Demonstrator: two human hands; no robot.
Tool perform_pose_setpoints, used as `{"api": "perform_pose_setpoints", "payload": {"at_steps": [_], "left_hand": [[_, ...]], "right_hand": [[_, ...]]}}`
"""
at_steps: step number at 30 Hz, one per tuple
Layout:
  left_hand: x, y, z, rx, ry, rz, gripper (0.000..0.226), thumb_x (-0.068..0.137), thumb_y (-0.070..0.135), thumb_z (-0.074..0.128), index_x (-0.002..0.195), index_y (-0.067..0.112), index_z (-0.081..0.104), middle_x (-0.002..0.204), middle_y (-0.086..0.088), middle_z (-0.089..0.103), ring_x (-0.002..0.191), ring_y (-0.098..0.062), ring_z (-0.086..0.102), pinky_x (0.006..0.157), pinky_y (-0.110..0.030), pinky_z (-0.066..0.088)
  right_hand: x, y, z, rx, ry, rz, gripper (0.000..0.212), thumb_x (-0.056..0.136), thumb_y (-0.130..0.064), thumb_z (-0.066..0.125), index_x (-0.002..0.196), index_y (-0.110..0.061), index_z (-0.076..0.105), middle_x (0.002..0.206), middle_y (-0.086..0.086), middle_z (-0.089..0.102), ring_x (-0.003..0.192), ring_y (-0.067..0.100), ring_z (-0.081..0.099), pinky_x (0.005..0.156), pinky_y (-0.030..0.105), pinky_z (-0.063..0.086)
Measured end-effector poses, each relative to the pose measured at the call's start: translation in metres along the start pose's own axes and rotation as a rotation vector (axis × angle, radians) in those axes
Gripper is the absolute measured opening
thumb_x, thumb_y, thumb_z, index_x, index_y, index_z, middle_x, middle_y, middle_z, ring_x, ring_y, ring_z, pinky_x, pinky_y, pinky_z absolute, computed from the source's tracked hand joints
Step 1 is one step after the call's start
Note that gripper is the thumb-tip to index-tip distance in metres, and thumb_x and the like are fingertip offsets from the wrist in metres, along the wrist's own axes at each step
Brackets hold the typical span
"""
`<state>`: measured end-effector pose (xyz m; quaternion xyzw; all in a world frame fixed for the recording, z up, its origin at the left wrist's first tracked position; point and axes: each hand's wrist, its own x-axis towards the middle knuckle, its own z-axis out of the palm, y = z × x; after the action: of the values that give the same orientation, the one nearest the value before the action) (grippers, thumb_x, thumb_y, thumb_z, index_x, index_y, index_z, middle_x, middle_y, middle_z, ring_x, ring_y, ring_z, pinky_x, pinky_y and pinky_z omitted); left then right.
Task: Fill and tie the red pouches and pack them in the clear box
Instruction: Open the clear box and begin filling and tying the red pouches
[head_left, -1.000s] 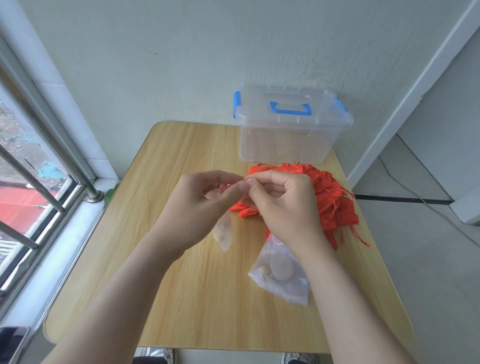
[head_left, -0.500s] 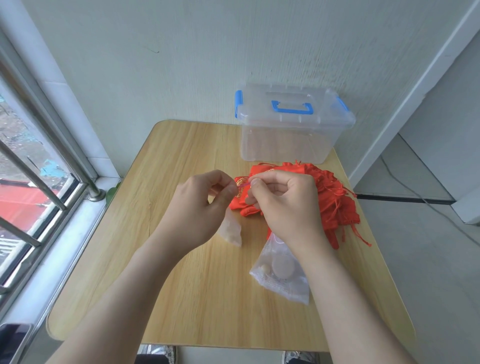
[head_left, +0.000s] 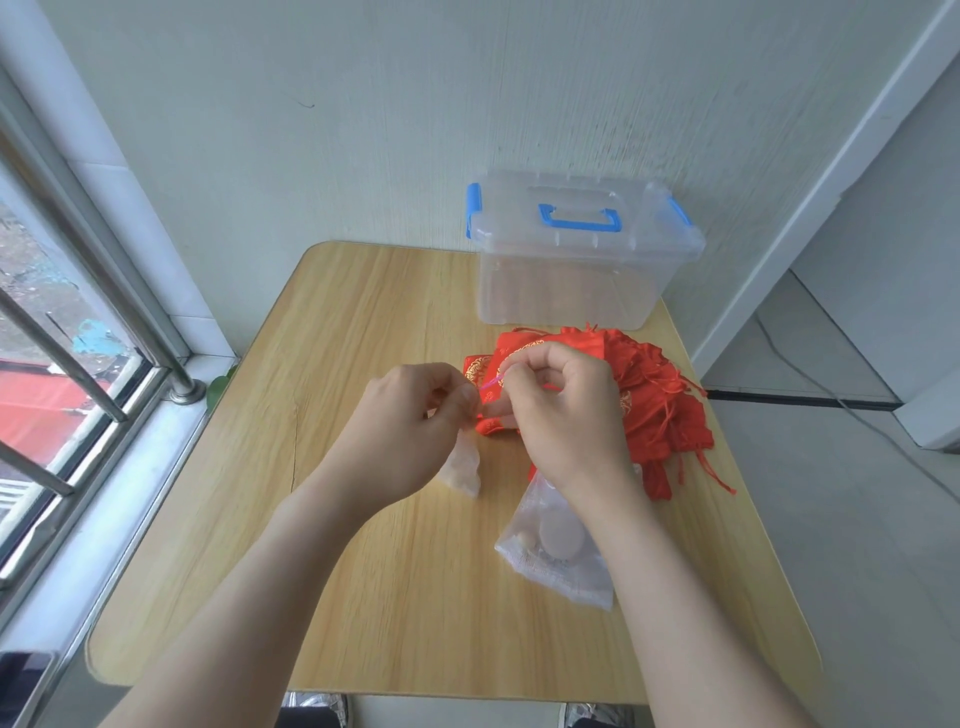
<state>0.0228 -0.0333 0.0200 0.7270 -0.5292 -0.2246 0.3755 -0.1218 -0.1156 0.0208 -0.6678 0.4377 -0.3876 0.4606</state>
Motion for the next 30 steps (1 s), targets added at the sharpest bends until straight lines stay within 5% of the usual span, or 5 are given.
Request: {"api": "perform_pose_setpoints", "payload": {"at_steps": [6, 9, 20, 26, 30], "left_hand": [[0.006, -0.002, 0.017, -0.014, 0.141, -0.043, 0.022, 0.107, 0.035, 0.056, 0.103, 0.026, 0.075, 0.086, 0.014, 0.077, 0.084, -0.004, 0.069, 0.072, -0.018, 0.05], [0.007, 0.004, 0.031, 0.005, 0.227, -0.063, 0.035, 0.108, 0.045, 0.048, 0.124, 0.023, 0.071, 0.104, 0.013, 0.073, 0.091, 0.002, 0.064, 0.076, -0.005, 0.041], [0.124, 0.069, 0.038, -0.084, 0.352, -0.164, 0.048, 0.107, 0.029, 0.05, 0.148, 0.008, 0.04, 0.145, -0.014, 0.037, 0.127, -0.033, 0.044, 0.109, -0.039, 0.039], [0.166, 0.062, 0.046, -0.564, 0.406, -0.45, 0.036, 0.1, 0.04, 0.058, 0.11, 0.006, 0.055, 0.114, -0.017, 0.067, 0.104, -0.035, 0.072, 0.091, -0.05, 0.062], [0.174, 0.065, 0.043, -0.789, 0.551, -0.479, 0.021, 0.098, 0.013, 0.063, 0.078, 0.011, 0.058, 0.09, -0.017, 0.076, 0.09, -0.031, 0.079, 0.087, -0.043, 0.065]], "right_hand": [[0.002, 0.009, -0.003, -0.318, 0.089, -0.05, 0.021, 0.092, -0.022, 0.066, 0.108, -0.017, 0.078, 0.064, -0.01, 0.073, 0.077, 0.003, 0.071, 0.068, 0.013, 0.045], [0.007, 0.008, -0.01, -0.415, 0.163, -0.123, 0.032, 0.093, -0.023, 0.061, 0.123, -0.018, 0.073, 0.079, -0.007, 0.076, 0.096, 0.018, 0.067, 0.082, 0.02, 0.039], [0.033, 0.009, -0.028, -0.357, 0.315, -0.337, 0.021, 0.089, -0.016, 0.058, 0.102, -0.018, 0.074, 0.069, -0.009, 0.06, 0.061, 0.013, 0.05, 0.058, 0.013, 0.031], [0.047, 0.018, -0.038, -0.395, 0.277, -0.31, 0.025, 0.09, -0.021, 0.056, 0.105, -0.019, 0.075, 0.076, -0.006, 0.068, 0.061, 0.012, 0.051, 0.061, 0.023, 0.034], [0.054, 0.022, -0.04, -0.411, 0.261, -0.303, 0.023, 0.092, -0.019, 0.057, 0.104, -0.018, 0.076, 0.072, -0.011, 0.059, 0.059, 0.008, 0.045, 0.056, 0.016, 0.028]]}}
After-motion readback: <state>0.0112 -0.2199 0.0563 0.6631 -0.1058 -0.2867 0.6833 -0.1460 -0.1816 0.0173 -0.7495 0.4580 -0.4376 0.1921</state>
